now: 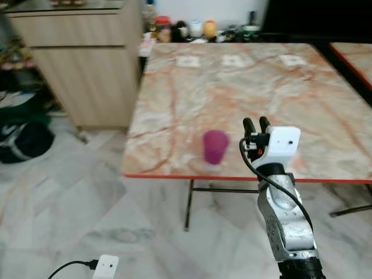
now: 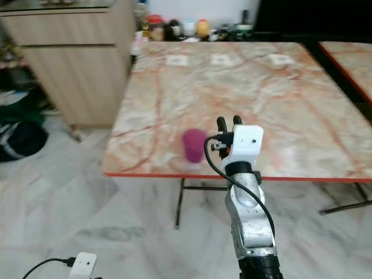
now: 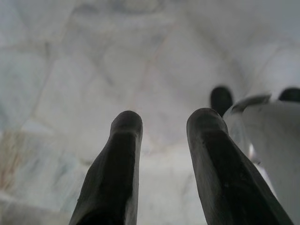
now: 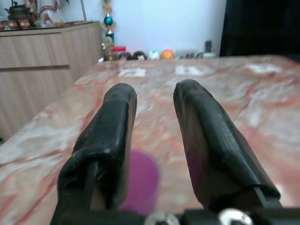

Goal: Setting the table

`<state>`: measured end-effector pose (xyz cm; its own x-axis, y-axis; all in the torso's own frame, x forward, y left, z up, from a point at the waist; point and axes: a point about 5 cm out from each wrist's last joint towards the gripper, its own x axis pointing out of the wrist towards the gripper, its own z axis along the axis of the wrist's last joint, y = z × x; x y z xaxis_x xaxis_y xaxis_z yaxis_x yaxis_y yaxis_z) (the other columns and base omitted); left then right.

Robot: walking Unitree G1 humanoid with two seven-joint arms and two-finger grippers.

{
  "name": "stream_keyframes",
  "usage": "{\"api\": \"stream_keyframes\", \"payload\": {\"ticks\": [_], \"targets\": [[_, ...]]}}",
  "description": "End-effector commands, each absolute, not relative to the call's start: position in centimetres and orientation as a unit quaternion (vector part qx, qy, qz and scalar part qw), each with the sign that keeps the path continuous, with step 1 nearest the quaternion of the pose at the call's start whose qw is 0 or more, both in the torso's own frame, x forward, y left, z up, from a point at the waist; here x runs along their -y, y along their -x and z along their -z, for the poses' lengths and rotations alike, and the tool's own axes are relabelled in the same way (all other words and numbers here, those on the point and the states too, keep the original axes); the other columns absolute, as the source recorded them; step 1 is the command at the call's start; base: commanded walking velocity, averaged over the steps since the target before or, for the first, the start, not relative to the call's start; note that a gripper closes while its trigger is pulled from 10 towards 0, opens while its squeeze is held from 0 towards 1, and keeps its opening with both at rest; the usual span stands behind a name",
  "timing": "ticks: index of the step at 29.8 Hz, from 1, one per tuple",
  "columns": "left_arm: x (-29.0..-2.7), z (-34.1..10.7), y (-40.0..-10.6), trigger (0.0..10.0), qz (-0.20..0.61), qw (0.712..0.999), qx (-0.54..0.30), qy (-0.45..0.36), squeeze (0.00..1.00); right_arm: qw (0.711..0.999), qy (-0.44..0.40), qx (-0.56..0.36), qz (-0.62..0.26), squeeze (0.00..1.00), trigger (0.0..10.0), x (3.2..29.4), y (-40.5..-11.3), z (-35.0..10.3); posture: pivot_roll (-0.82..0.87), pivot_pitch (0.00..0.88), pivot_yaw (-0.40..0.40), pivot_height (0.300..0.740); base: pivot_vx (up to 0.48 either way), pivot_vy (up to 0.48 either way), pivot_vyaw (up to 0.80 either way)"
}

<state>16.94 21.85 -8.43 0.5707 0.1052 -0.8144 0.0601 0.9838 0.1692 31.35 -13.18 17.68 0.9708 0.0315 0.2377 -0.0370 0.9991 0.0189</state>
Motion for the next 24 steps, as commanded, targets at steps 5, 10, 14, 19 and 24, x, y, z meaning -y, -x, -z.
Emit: {"api": "stream_keyframes", "payload": {"ticks": [5, 10, 14, 19, 24], "targets": [[-21.7, 8.7, -16.4, 10.0, -0.011, 0.877, -0.473, -0.089, 0.00, 0.994, -0.006, 0.109, 0.004, 0.00, 10.0, 14.3, -32.0, -17.5, -0.09, 0.103, 0.025, 0.740, 0.000, 0.000, 0.00], [-21.7, 8.7, -16.4, 10.0, -0.012, 0.877, -0.473, -0.089, 0.00, 0.996, -0.028, 0.081, 0.028, 1.00, 10.0, 15.1, -32.8, -17.0, -0.08, 0.102, 0.026, 0.740, 0.000, 0.000, 0.00], [-21.7, 8.7, -16.4, 10.0, -0.013, 0.877, -0.473, -0.087, 0.00, 0.995, -0.054, 0.043, 0.069, 1.00, 10.0, 16.4, -33.5, -16.2, -0.08, 0.100, 0.026, 0.740, 0.000, 0.000, 0.00], [-21.7, 8.7, -16.4, 10.0, -0.015, 0.879, -0.470, -0.084, 0.00, 0.994, -0.067, 0.038, 0.081, 1.00, 10.0, 17.0, -33.6, -16.1, -0.08, 0.103, 0.029, 0.740, 0.000, 0.000, 0.00], [-21.8, 8.7, -16.4, 10.0, -0.014, 0.879, -0.470, -0.085, 0.00, 0.994, -0.079, 0.016, 0.081, 0.00, 10.0, 17.2, -33.9, -15.6, -0.08, 0.105, 0.031, 0.740, 0.000, 0.000, 0.00]]}}
